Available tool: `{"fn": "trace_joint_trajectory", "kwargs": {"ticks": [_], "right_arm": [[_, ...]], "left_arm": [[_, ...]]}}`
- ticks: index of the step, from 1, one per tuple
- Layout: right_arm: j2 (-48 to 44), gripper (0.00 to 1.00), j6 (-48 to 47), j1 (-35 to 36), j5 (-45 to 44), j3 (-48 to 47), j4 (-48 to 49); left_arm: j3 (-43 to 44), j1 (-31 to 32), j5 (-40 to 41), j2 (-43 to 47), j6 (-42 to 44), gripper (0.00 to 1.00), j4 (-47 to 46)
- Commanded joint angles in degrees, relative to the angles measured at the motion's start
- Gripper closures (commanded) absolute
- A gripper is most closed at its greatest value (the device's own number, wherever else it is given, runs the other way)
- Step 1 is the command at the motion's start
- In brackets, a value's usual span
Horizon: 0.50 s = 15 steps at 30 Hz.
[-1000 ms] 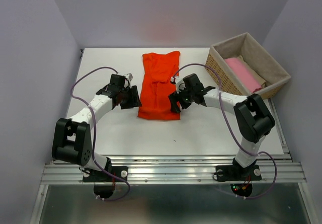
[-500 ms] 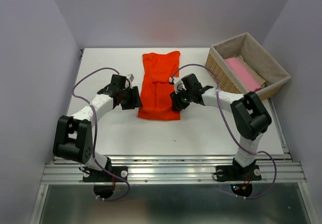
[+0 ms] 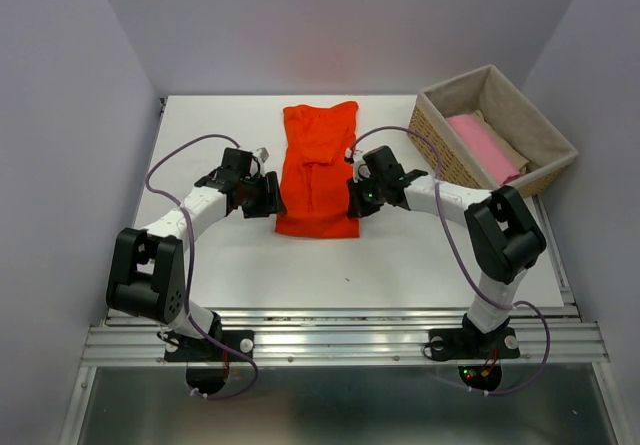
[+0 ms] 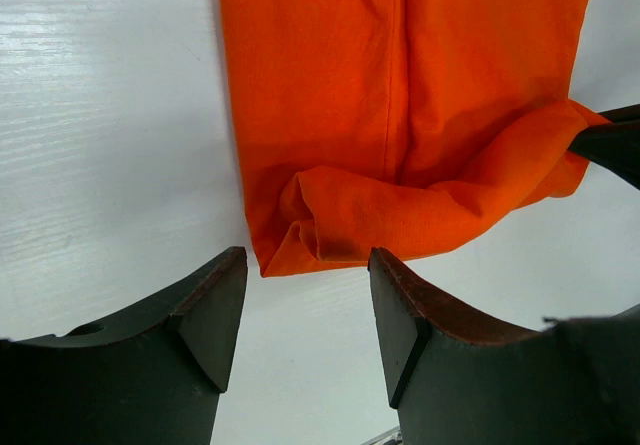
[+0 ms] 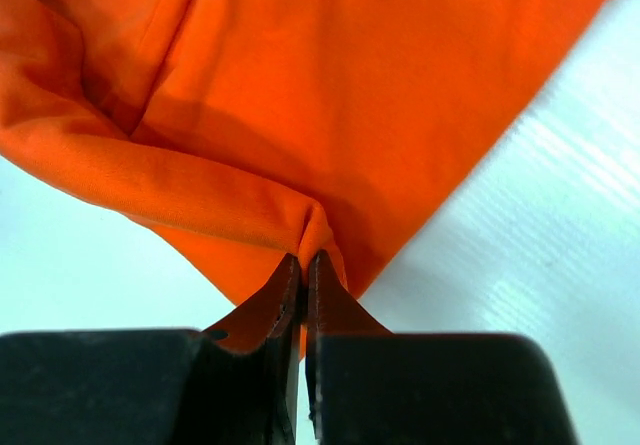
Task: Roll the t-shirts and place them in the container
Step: Roll the T-shirt to the center of the board.
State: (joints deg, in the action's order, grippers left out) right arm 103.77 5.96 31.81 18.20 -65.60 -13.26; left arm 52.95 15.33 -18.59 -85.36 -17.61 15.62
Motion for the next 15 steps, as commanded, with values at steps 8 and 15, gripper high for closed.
{"fn": "trace_joint_trajectory", "kwargs": {"ticks": [8, 15], "right_arm": [[1.17, 0.99, 14.35, -0.35, -4.04, -7.34, -12.32], [3.81, 0.99, 14.00, -0.35, -3.52, -9.10, -12.41]], "left_arm": [[-0.13, 0.49, -0.92, 0.99, 1.08, 0.37, -1.11], [0.66, 3.64, 1.36, 1.34, 3.62, 0.35, -1.11]]}}
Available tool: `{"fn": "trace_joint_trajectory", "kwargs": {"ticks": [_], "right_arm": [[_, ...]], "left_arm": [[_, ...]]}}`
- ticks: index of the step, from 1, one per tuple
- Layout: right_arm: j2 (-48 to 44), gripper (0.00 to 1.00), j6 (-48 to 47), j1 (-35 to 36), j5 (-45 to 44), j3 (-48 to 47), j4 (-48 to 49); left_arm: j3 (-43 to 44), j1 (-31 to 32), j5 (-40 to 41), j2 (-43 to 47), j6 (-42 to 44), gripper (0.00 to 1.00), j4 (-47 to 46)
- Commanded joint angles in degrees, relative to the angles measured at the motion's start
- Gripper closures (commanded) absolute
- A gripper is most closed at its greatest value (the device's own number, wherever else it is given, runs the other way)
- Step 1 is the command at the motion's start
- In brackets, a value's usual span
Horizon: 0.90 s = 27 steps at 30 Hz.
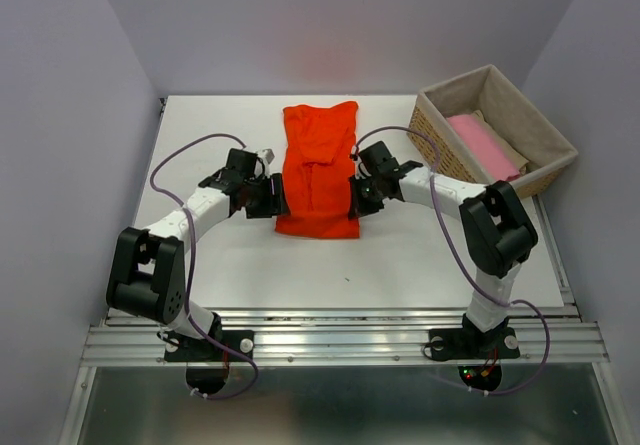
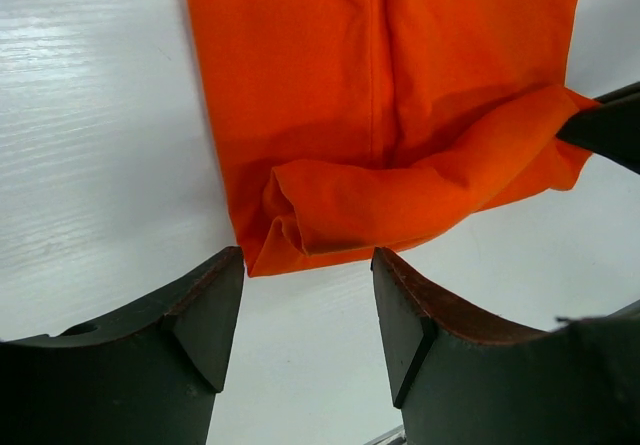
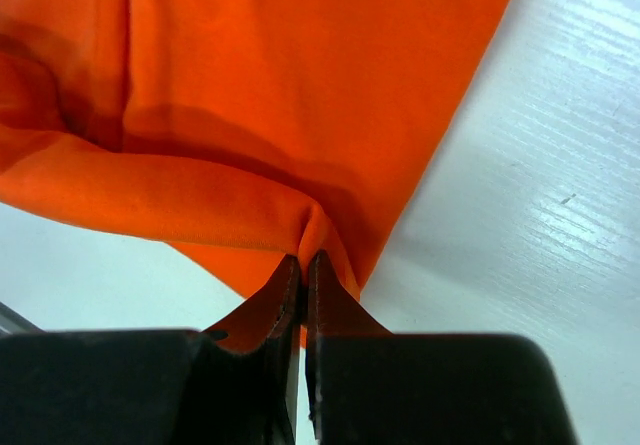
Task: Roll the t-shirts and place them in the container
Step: Roll the T-shirt to the center of the board.
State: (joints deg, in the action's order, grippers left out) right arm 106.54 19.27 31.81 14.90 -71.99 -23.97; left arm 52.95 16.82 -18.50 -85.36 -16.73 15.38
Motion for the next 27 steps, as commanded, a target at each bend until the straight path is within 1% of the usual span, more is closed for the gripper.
{"fn": "trace_joint_trajectory", "kwargs": {"ticks": [1, 6, 10, 13, 16, 18, 21, 23, 27], "right_arm": [[1.12, 0.99, 0.60, -0.35, -0.13, -2.81, -1.70], [1.39, 0.99, 0.07, -0.35, 0.13, -3.51, -1.70], [1.56, 0.99, -0.02, -0.35, 0.31, -3.51, -1.78], [1.91, 0.99, -0.02, -0.35, 0.57, -3.69, -1.70], [2.09, 0.99, -0.02, -0.35, 0.92, -3.78, -1.78], [2.00, 0.99, -0.11, -0.35, 1.01, -3.86, -1.70], [2.00, 0.99, -0.19, -0.35, 1.01, -3.78, -1.70], [2.00, 0.99, -0.19, -0.35, 1.01, -3.78, -1.70], [2.09, 0.99, -0.19, -0.35, 1.19, -3.78, -1.70]], "left_arm": [[1.10, 2.51, 1.80, 1.25, 3.19, 0.36, -0.87], [2.42, 3.40, 3.30, 0.55, 5.65, 0.38, -0.44], [2.60, 4.27, 3.47, 1.69, 8.46, 0.40, 0.00], [2.77, 4.28, 4.00, 1.08, 8.12, 0.46, 0.18], [2.69, 4.54, 5.58, -0.42, 7.42, 0.47, 0.18], [2.86, 4.89, 6.55, -1.29, 7.15, 0.47, -0.34], [3.91, 5.06, 5.41, -2.35, 6.98, 0.46, -1.49], [4.88, 5.07, 4.97, -2.97, 6.63, 0.41, -2.10], [5.59, 4.98, 1.38, -4.55, 6.54, 0.36, -4.21]]}}
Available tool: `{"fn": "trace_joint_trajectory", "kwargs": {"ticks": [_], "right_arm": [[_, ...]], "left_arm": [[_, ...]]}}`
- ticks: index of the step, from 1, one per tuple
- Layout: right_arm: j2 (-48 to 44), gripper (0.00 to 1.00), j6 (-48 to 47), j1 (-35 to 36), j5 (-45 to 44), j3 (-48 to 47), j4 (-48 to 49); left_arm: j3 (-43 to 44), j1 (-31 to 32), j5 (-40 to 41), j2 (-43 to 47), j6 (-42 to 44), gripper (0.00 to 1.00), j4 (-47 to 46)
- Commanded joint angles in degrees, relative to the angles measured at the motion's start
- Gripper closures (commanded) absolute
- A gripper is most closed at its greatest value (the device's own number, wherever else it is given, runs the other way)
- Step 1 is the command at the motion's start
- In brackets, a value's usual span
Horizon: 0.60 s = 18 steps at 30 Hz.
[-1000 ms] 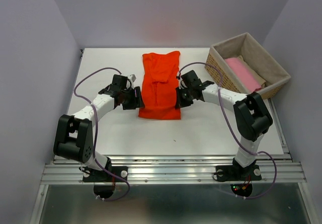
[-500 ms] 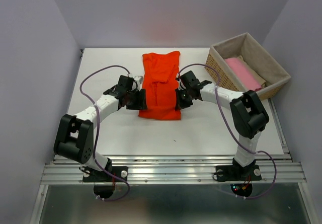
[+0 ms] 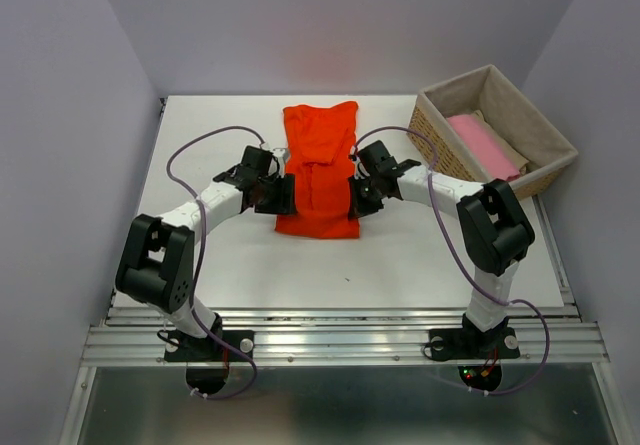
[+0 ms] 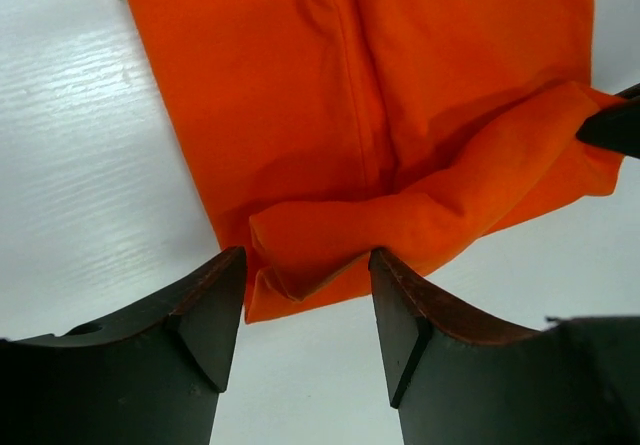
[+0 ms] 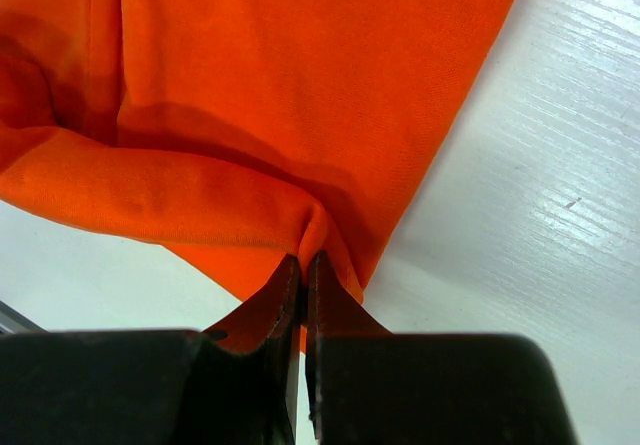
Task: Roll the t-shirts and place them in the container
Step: Roll the T-shirt to the center of the board.
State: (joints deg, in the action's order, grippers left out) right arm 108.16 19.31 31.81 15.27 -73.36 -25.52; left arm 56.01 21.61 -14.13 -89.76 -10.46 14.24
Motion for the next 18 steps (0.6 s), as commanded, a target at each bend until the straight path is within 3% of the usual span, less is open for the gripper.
{"fn": "trace_joint_trajectory", "kwargs": {"ticks": [1, 6, 12, 14, 15, 18], "right_arm": [[0.47, 0.99, -0.33, -0.35, 0.90, -2.40, -0.15], [0.30, 0.99, -0.33, -0.35, 0.99, -2.40, -0.15], [0.03, 0.99, -0.41, -0.35, 0.99, -2.40, 0.12], [-0.14, 0.99, -0.50, -0.35, 0.91, -2.40, 0.29], [-0.23, 0.99, -0.50, -0.35, 0.82, -2.40, 0.21], [-0.32, 0.99, -0.68, -0.35, 0.21, -2.40, 0.21]], "left_arm": [[2.44, 0.19, -3.27, -0.33, 0.26, 0.36, -3.34], [2.79, 0.19, -3.36, -3.40, 0.26, 0.43, -2.73], [3.40, 0.10, -1.96, -4.64, -0.18, 0.59, -2.46], [3.23, 0.02, -1.95, -4.73, -0.26, 0.75, -2.46], [3.14, 0.02, -2.04, -4.73, -0.35, 0.98, -2.20], [3.05, 0.10, -3.35, -4.64, -1.58, 1.00, -1.06]]}}
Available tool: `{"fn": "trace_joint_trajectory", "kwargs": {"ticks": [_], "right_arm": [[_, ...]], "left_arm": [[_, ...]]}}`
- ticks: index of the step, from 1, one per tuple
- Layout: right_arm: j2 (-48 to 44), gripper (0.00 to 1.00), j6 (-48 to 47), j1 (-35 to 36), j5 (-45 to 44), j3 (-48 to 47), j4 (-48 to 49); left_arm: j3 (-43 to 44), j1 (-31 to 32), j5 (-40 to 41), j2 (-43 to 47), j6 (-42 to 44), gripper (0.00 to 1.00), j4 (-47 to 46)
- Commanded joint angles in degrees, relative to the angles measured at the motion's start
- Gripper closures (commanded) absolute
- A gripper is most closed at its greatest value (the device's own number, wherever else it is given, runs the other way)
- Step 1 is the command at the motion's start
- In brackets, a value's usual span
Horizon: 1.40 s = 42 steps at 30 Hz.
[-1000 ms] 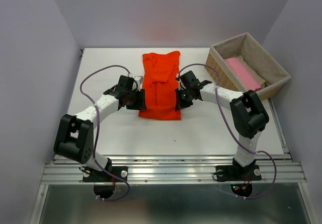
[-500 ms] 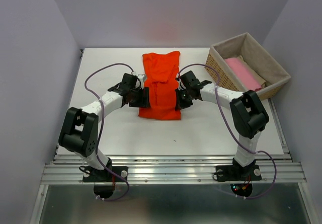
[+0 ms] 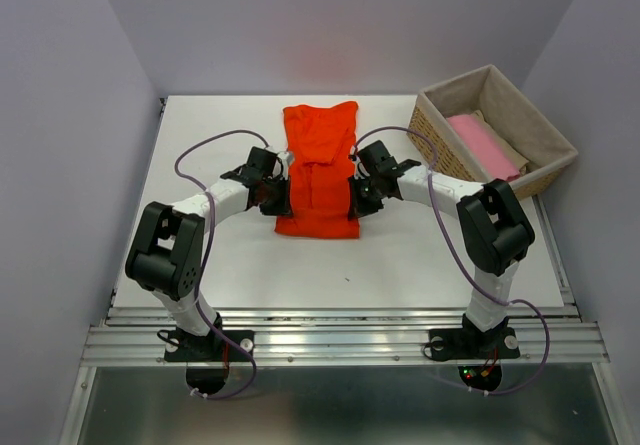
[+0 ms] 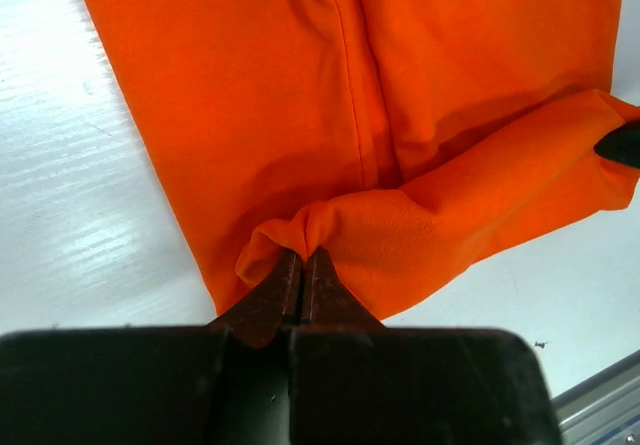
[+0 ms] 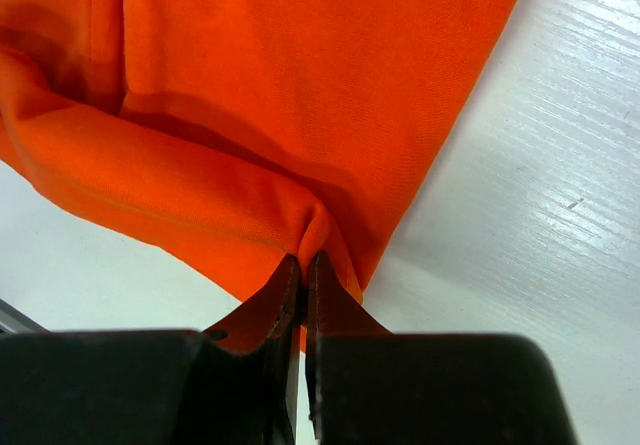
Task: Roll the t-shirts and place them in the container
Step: Roll the T-shirt to the center of the board.
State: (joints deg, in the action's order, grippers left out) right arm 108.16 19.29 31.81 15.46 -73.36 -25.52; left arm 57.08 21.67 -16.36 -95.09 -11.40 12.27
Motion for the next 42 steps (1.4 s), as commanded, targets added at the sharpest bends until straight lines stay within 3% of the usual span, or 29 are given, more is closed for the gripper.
{"fn": "trace_joint_trajectory", "kwargs": {"ticks": [1, 11, 26, 27, 29, 30, 31, 34, 35, 38, 40, 42], "right_arm": [[-0.40, 0.99, -0.66, -0.35, -0.17, -2.49, 0.12], [-0.67, 0.99, -1.10, -0.88, -1.40, -1.52, 0.29], [2.76, 0.99, -0.39, -0.88, -3.77, -2.05, 1.96], [2.58, 0.99, -0.39, -0.88, -4.04, -1.96, 1.96], [0.92, 0.71, -0.30, -0.88, -5.44, -1.35, 1.88], [-0.04, 0.50, -0.22, -0.88, -5.88, -1.08, 1.88], [-2.05, 0.44, -0.04, -0.88, -6.41, -0.47, 1.88], [-5.32, 0.35, 0.22, -0.88, -7.46, 0.50, 1.88], [-7.33, 0.34, 0.57, -0.88, -7.64, 0.76, 1.88], [-10.50, 0.35, 2.15, -0.88, -7.29, 1.82, 2.57], [-11.47, 0.41, 4.00, -0.88, -5.71, 2.96, 3.63], [-12.09, 0.52, 5.49, -0.88, -3.70, 3.84, 5.82]], "left_arm": [[2.51, -0.05, -2.00, 0.78, -1.60, 1.00, 1.61], [6.90, -4.52, -5.35, 2.02, -7.94, 1.00, 13.82], [6.19, -7.08, -0.88, -4.66, -8.55, 1.00, 9.87], [6.98, -7.08, -0.26, -5.19, -8.47, 0.96, 10.31], [9.53, -7.08, 1.85, -5.90, -8.20, 0.84, 11.90], [10.15, -7.08, 2.47, -5.46, -8.11, 0.78, 12.94], [11.29, -7.08, 3.43, -4.85, -8.11, 0.65, 13.47], [12.70, -6.91, 8.52, -1.25, -8.64, 0.47, 15.67], [13.49, -6.73, 10.10, -0.20, -8.90, 0.46, 16.37], [13.32, -5.24, 16.60, 4.37, -9.60, 0.45, 17.61], [12.53, -3.31, 18.11, 6.93, -10.05, 0.50, 17.44], [10.87, -1.90, 16.90, 8.25, -10.84, 0.72, 16.47]]}}
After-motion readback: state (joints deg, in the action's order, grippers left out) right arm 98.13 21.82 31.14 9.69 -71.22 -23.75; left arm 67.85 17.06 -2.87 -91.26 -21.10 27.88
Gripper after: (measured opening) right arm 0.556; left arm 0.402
